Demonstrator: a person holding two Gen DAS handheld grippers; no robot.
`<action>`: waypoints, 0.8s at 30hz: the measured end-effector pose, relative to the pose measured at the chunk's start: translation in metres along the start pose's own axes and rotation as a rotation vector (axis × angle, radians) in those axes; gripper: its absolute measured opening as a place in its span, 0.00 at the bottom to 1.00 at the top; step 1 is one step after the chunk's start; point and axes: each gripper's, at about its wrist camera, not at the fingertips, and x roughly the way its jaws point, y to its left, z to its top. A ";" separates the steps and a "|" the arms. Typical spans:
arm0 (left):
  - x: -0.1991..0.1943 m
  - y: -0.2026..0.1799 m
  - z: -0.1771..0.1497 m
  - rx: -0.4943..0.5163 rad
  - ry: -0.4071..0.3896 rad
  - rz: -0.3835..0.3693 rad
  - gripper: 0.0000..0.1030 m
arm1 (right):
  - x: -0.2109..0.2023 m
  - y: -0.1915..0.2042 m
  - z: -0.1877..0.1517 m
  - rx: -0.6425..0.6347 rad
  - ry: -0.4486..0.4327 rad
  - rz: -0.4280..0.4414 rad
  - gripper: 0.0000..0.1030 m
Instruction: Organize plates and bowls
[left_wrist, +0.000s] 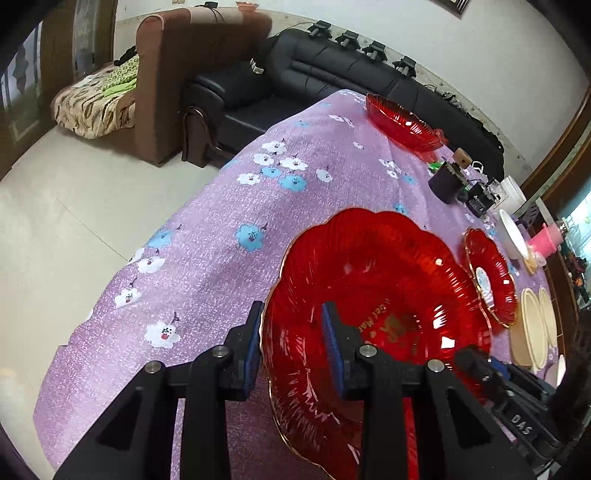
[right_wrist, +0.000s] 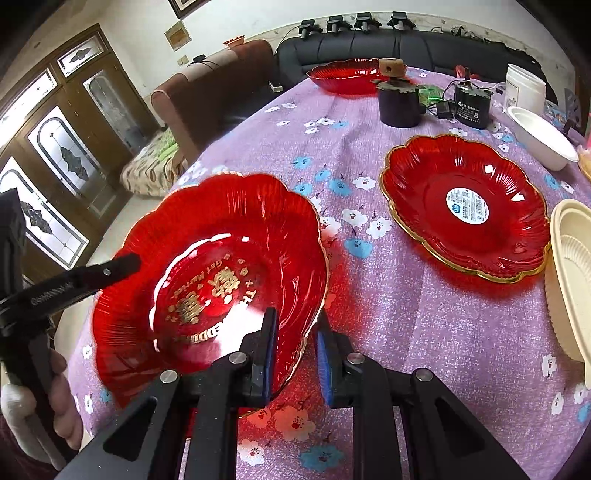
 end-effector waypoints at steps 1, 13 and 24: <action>0.001 -0.001 -0.001 0.001 0.005 0.004 0.29 | 0.000 0.000 0.000 -0.005 -0.001 -0.001 0.21; -0.088 -0.008 -0.022 -0.011 -0.153 0.022 0.57 | -0.061 -0.031 -0.017 0.055 -0.131 0.016 0.44; -0.224 -0.095 -0.030 0.188 -0.322 -0.213 0.67 | -0.181 -0.093 -0.033 0.148 -0.225 0.039 0.44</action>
